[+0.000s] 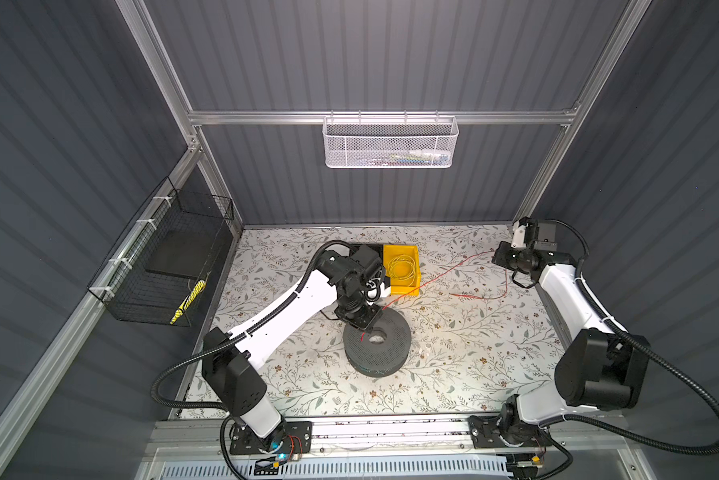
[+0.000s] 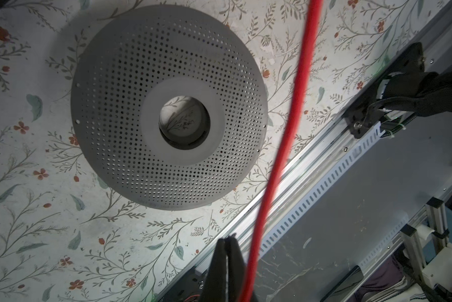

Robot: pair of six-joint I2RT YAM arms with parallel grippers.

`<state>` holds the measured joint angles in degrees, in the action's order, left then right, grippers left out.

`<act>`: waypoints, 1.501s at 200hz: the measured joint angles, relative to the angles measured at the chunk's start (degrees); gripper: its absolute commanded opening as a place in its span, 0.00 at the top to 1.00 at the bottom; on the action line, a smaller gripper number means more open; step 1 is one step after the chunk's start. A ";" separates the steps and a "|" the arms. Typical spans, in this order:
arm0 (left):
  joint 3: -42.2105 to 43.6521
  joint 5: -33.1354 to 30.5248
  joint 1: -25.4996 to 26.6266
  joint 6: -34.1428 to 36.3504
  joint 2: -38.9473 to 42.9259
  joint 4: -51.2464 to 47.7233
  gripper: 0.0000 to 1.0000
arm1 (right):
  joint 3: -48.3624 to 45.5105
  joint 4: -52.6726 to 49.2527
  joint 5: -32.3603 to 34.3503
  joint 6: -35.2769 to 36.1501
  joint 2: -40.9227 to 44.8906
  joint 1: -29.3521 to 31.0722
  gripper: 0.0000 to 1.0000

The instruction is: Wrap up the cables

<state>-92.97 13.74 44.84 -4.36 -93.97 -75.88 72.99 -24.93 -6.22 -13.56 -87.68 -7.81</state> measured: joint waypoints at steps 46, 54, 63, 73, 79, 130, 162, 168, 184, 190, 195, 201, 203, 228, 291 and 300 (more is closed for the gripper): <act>-0.07 -3.74 4.37 -1.07 -3.41 -1.92 1.00 | 0.81 -2.12 1.75 1.01 -0.02 0.52 1.00; -0.07 -4.35 4.85 -1.38 -4.39 -2.38 1.00 | 1.55 -3.06 2.10 1.27 -0.02 0.61 1.00; -0.07 -5.20 5.55 -1.73 -5.51 -2.73 1.00 | 2.73 -4.04 2.23 1.73 -0.02 0.70 1.00; -0.44 -6.38 5.88 -1.97 -6.51 -3.23 1.00 | 3.85 -4.72 2.23 2.10 -0.02 0.92 1.00; -1.18 -7.15 5.86 -2.12 -7.08 -3.89 0.99 | 4.46 -5.16 2.29 2.25 -0.02 1.11 1.00; -7.08 -12.26 5.64 -3.93 -5.29 -10.01 0.17 | 6.19 -5.88 5.29 2.47 -0.02 3.13 1.00; -11.15 -12.59 5.60 -5.68 -1.33 -9.92 0.16 | 6.14 -6.49 6.21 2.75 -0.74 5.90 1.00; -13.18 -12.98 5.60 -6.58 -0.72 -9.75 0.16 | 6.10 -6.47 6.16 2.75 -1.09 6.34 1.00; -20.09 -14.56 5.60 -10.36 1.16 -7.45 0.20 | 6.08 -6.86 5.18 2.69 -2.29 7.13 1.00; -21.33 -14.62 5.60 -12.33 2.75 -4.50 0.21 | 6.08 -7.08 4.85 2.67 -2.80 7.34 1.00; -21.20 -14.14 5.60 -14.25 4.61 -1.51 0.21 | 6.08 -7.19 4.63 2.64 -3.17 7.45 1.00; -20.15 -13.33 5.60 -16.24 6.86 1.95 0.21 | 6.08 -7.41 4.13 2.56 -3.63 7.61 1.00; -19.32 -12.92 5.60 -17.07 7.96 3.78 0.21 | 6.08 -7.52 4.02 2.49 -3.78 7.65 1.00; 0.39 -6.71 5.99 -28.55 20.79 27.32 0.22 | 6.10 -8.37 1.01 1.55 -5.29 7.76 1.00; 18.58 -7.08 17.75 -43.12 6.58 65.72 0.19 | 6.19 -8.48 -8.02 -3.78 -7.96 8.15 1.00; 17.94 -9.05 18.75 -44.22 4.63 68.52 0.20 | 6.10 -8.31 -8.70 -4.39 -7.43 8.41 1.00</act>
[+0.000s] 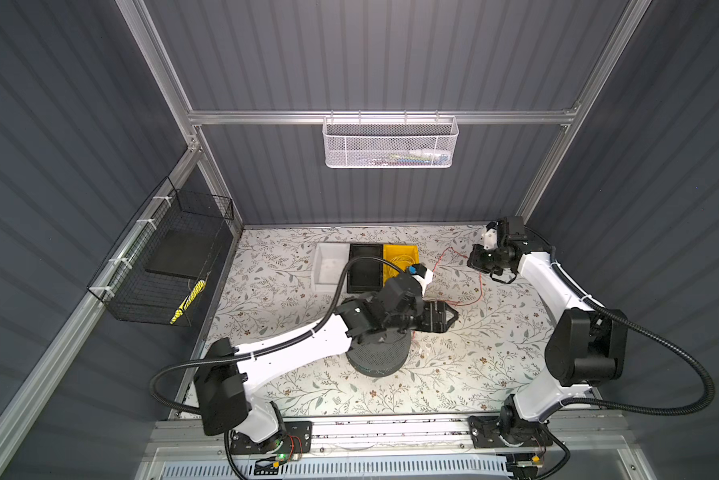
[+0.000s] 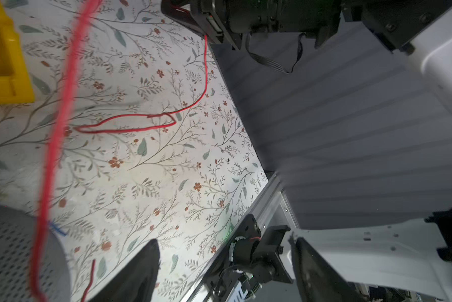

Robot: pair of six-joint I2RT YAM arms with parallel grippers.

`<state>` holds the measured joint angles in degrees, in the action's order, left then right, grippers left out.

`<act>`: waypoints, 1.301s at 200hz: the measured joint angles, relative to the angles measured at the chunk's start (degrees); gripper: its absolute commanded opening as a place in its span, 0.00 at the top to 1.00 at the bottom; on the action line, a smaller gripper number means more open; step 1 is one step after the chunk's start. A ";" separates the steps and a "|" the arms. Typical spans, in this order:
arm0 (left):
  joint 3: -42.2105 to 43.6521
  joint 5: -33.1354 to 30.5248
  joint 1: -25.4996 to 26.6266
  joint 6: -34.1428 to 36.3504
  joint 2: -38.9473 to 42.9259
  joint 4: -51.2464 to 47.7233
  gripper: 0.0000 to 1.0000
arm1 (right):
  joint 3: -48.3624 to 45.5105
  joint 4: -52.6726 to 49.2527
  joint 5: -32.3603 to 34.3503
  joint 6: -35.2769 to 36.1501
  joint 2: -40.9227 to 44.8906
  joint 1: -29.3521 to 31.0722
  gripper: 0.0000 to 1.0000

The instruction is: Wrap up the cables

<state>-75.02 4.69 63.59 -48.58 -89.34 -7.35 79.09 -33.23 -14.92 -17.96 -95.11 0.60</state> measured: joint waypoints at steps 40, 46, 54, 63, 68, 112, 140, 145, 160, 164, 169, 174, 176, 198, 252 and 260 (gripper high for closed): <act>-4.17 -11.98 0.07 -3.15 -4.50 8.83 0.20 | -2.95 0.50 -2.03 -2.05 7.50 1.86 1.00; -5.86 -13.46 -0.07 -3.04 -6.01 10.43 0.19 | -3.34 0.52 -2.75 -2.40 8.92 2.05 1.00; -7.45 -14.97 -0.46 -2.91 -7.67 12.24 0.19 | -3.89 0.50 -3.58 -2.69 10.86 2.34 1.00; -8.57 -16.50 -0.92 -2.82 -9.33 14.14 0.19 | -4.42 0.37 -4.46 -3.06 12.85 2.60 1.00; -8.92 -17.29 -1.16 -2.69 -10.14 14.95 0.18 | -4.66 0.24 -4.92 -3.10 13.86 2.73 1.00; -10.78 -20.20 -5.27 -2.67 -15.91 17.33 0.19 | -7.45 -1.25 -8.35 -4.39 22.29 2.86 1.00; -11.30 -19.47 -7.87 -2.67 -17.77 19.06 0.19 | -8.74 -2.10 -10.47 -4.66 26.56 3.72 1.00; -11.47 -19.26 -8.13 -2.64 -17.99 19.37 0.19 | -8.96 -2.14 -10.56 -4.63 27.06 4.13 1.00; -12.50 -18.84 -8.59 -2.49 -18.49 19.89 0.19 | -9.44 -2.75 -10.60 -4.57 28.02 5.49 1.00; -12.81 -18.73 -8.59 -2.49 -18.60 19.93 0.20 | -9.51 -2.91 -10.60 -4.55 28.15 5.79 1.00; -13.29 -18.56 -8.59 -2.45 -18.73 20.13 0.20 | -9.62 -3.08 -10.64 -4.57 28.28 6.16 1.00; -13.57 -18.38 -8.59 -2.43 -18.84 20.37 0.20 | -9.68 -3.28 -10.73 -4.57 28.35 6.56 1.00; -13.66 -18.36 -8.59 -2.43 -18.86 20.44 0.20 | -9.70 -3.37 -10.80 -4.59 28.37 6.71 1.00; -14.38 -17.92 -8.94 -2.23 -19.04 20.81 0.21 | -9.88 -4.15 -11.76 -4.61 28.41 7.89 1.00; -15.15 -15.10 -9.94 -2.01 -19.21 22.75 0.22 | -9.53 -6.27 -11.93 -3.67 27.58 10.10 1.00; -15.19 -14.43 -10.12 -2.03 -19.23 22.93 0.22 | -9.27 -6.75 -11.93 -3.50 27.30 10.14 1.00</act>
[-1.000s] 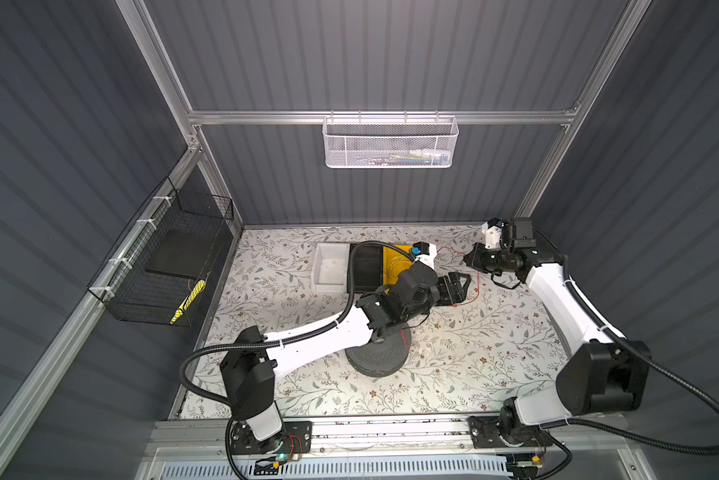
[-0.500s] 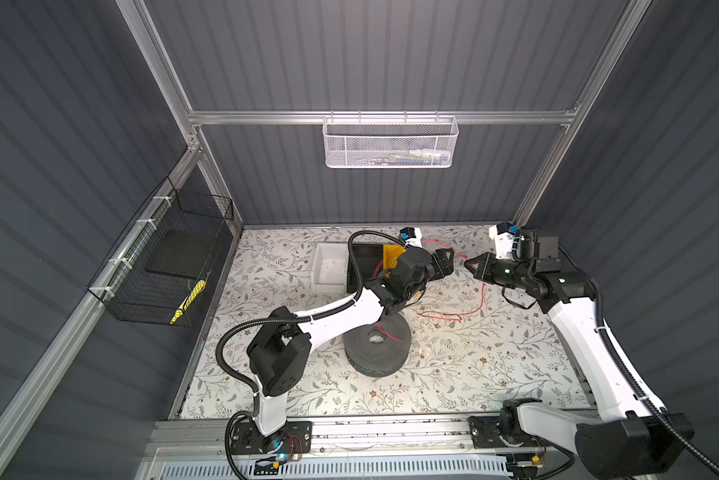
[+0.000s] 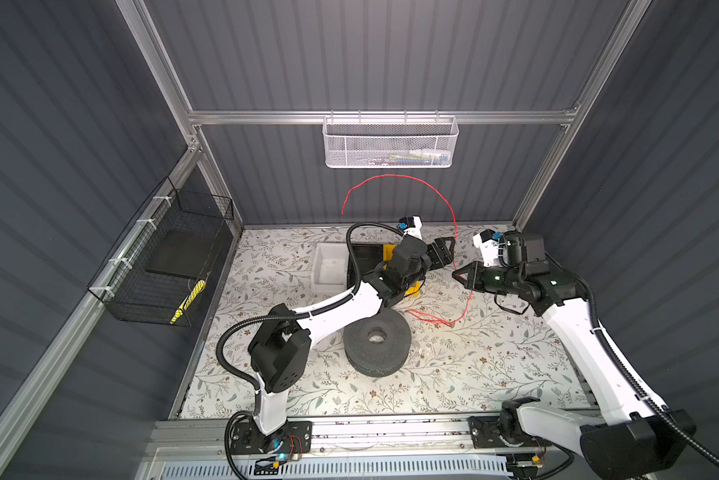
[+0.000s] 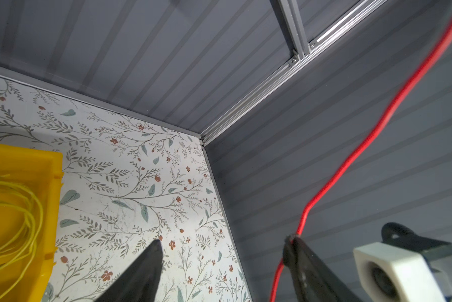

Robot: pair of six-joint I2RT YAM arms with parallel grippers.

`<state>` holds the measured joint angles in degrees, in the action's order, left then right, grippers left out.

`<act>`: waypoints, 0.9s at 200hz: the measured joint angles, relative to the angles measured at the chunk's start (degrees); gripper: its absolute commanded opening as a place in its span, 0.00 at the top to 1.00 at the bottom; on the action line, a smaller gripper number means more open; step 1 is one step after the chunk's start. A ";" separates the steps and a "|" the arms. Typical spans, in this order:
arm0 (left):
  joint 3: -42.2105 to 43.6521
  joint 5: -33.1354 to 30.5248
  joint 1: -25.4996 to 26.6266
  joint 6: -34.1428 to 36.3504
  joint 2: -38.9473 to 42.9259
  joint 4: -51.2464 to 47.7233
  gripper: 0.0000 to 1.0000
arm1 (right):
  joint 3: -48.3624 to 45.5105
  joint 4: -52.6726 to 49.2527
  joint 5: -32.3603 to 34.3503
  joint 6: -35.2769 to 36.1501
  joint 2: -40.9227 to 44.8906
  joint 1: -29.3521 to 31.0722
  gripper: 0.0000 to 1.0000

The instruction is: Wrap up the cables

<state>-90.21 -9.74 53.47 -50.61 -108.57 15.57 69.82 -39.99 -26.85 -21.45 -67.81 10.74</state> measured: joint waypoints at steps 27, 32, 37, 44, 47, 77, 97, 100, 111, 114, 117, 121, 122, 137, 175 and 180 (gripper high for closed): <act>-0.02 3.28 -0.11 -0.02 0.00 0.37 0.22 | 1.31 -1.31 -0.87 0.50 -1.27 0.20 1.00; -0.02 3.98 -0.11 -0.04 0.00 0.35 0.22 | 1.70 -1.44 -1.09 0.52 -1.64 0.24 1.00; -0.02 4.59 -0.11 -0.04 0.00 0.35 0.22 | 2.16 -1.53 -1.16 0.55 -1.99 0.28 1.00; -0.02 5.42 -0.11 -0.04 0.00 0.35 0.23 | 2.64 -1.60 -1.40 0.70 -2.43 0.31 1.00; -0.02 5.77 -0.11 -0.04 0.00 0.35 0.23 | 2.84 -1.62 -1.51 0.70 -2.60 0.28 1.00; -0.94 7.74 -0.11 -0.09 -0.76 0.15 0.36 | 3.37 -1.38 -3.45 0.68 -3.08 0.31 1.00; -1.95 8.66 -0.11 -0.28 -1.95 -0.09 0.51 | 3.67 -1.55 -4.07 0.70 -3.08 0.31 1.00; -2.01 8.83 -0.11 -0.07 -2.05 -0.13 0.57 | 3.76 -1.62 -4.07 0.70 -3.08 0.31 1.00; -2.05 9.09 -0.11 -0.61 -2.36 -0.33 0.72 | 4.31 -1.86 -4.07 0.92 -3.08 0.31 1.00; -2.05 9.18 -0.11 -0.17 -2.43 -0.39 0.75 | 4.50 -2.05 -3.93 0.94 -3.08 0.31 1.00; -2.05 9.07 -0.11 -0.66 -2.45 -0.44 0.78 | 4.59 -2.14 -4.00 1.01 -3.08 0.28 1.00; -2.10 9.46 -0.11 -0.39 -2.45 -0.52 0.83 | 4.74 -2.21 -3.96 1.11 -3.08 0.31 1.00; -2.10 9.44 -0.11 -0.57 -2.45 -0.39 0.84 | 4.85 -2.38 -3.98 1.14 -3.08 0.28 1.00; -2.75 9.53 -0.11 -0.87 -2.29 -0.15 1.00 | 5.29 -3.19 -3.87 1.64 -3.30 0.42 1.00; -3.10 9.14 0.04 -0.09 -1.42 -0.24 1.00 | 6.62 -3.93 -4.96 3.15 -3.26 0.46 0.70; -3.10 8.81 -0.02 0.15 -1.33 -0.22 1.00 | 6.80 -4.24 -4.83 3.08 -3.17 0.46 0.63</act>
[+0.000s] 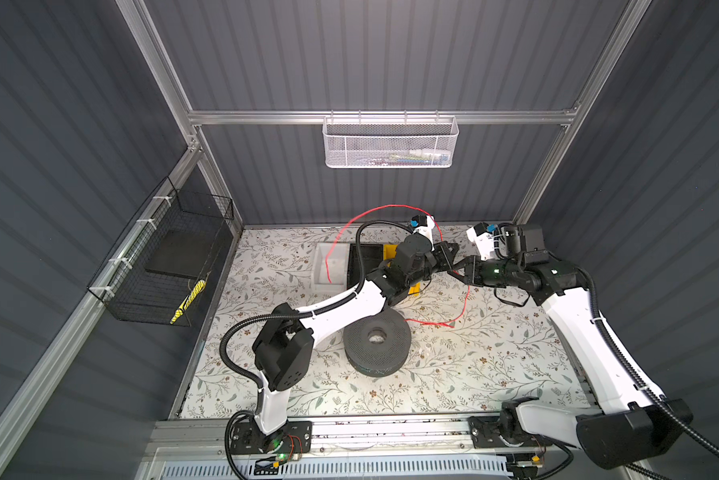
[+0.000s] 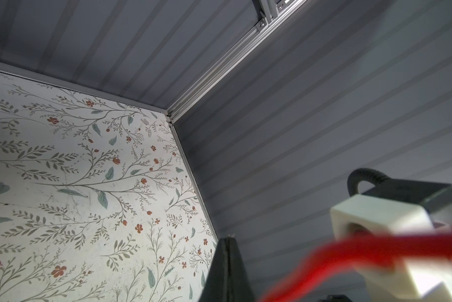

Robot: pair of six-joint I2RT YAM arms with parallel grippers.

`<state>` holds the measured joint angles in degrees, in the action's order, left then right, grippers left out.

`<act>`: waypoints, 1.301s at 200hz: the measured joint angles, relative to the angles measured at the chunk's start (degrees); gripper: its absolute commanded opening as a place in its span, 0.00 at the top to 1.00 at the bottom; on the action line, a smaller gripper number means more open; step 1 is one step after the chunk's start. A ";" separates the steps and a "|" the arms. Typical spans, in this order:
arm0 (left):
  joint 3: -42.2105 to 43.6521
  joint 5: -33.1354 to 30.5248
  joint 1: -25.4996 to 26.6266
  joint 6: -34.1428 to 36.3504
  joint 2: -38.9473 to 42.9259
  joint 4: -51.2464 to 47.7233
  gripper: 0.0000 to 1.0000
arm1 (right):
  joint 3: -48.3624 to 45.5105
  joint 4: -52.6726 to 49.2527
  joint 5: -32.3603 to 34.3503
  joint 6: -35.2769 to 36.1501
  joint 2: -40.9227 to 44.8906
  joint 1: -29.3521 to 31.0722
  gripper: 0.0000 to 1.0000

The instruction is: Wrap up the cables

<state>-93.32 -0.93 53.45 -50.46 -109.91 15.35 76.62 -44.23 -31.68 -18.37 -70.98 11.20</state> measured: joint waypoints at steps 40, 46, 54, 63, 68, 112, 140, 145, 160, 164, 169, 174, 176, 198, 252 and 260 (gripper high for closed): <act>0.00 -2.40 -0.52 3.98 1.51 -0.70 1.00 | 3.30 -1.14 1.01 1.75 1.70 -0.13 0.35; 0.00 -2.75 -0.52 4.70 1.84 -0.72 1.00 | 4.26 -1.33 1.40 2.08 2.23 -0.17 0.34; 0.00 -3.19 -0.52 5.64 2.36 -0.72 1.00 | 5.51 -1.75 2.14 2.38 3.08 -0.20 0.33; 0.00 -3.63 -0.52 6.71 2.99 -0.66 1.00 | 6.69 -2.10 2.73 2.60 4.15 -0.33 0.33; 0.00 -3.80 -0.52 7.34 3.32 -0.52 1.00 | 7.28 -2.36 3.04 2.47 4.81 -0.33 0.33; 1.44 -5.16 -0.50 12.48 5.79 3.54 1.00 | 5.16 -3.39 3.28 -1.11 12.92 -0.33 0.45; 2.71 -7.76 -0.20 16.11 7.08 6.12 1.00 | -8.22 0.50 -0.57 -9.81 21.03 -0.33 0.50; 2.75 -8.22 -0.11 16.96 7.15 6.86 1.00 | -11.45 1.97 -1.68 -11.78 22.58 -0.33 0.50; 2.73 -8.74 0.46 19.87 7.15 8.33 1.00 | -20.65 6.67 -4.92 -19.15 25.70 0.11 0.49; 2.71 -8.74 0.61 20.48 7.15 8.48 1.00 | -22.71 7.89 -5.60 -20.74 26.14 0.31 0.49; 2.62 -8.74 0.96 21.57 7.15 8.72 1.00 | -25.16 9.42 -6.45 -22.95 26.43 0.70 0.49; 2.56 -8.72 1.25 22.45 7.15 8.92 1.00 | -27.12 10.69 -7.17 -24.81 26.53 1.07 0.48; 2.51 -8.72 1.38 22.77 7.15 8.94 1.00 | -27.87 11.30 -7.48 -25.68 26.49 1.27 0.48; 1.51 -8.41 2.38 25.83 7.04 9.53 1.00 | -31.32 16.09 -9.79 -31.19 24.79 2.86 0.44; 0.68 -7.19 3.19 29.11 6.80 11.32 1.00 | -29.64 25.51 -13.68 -34.23 19.08 3.82 0.52; 0.68 -7.17 3.19 29.38 6.78 11.30 1.00 | -29.64 26.69 -14.23 -34.53 17.84 3.89 0.54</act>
<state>-92.64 -8.10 56.64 -21.08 -103.13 26.65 46.98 -17.54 -45.91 -52.90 -53.15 15.09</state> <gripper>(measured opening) 0.056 0.493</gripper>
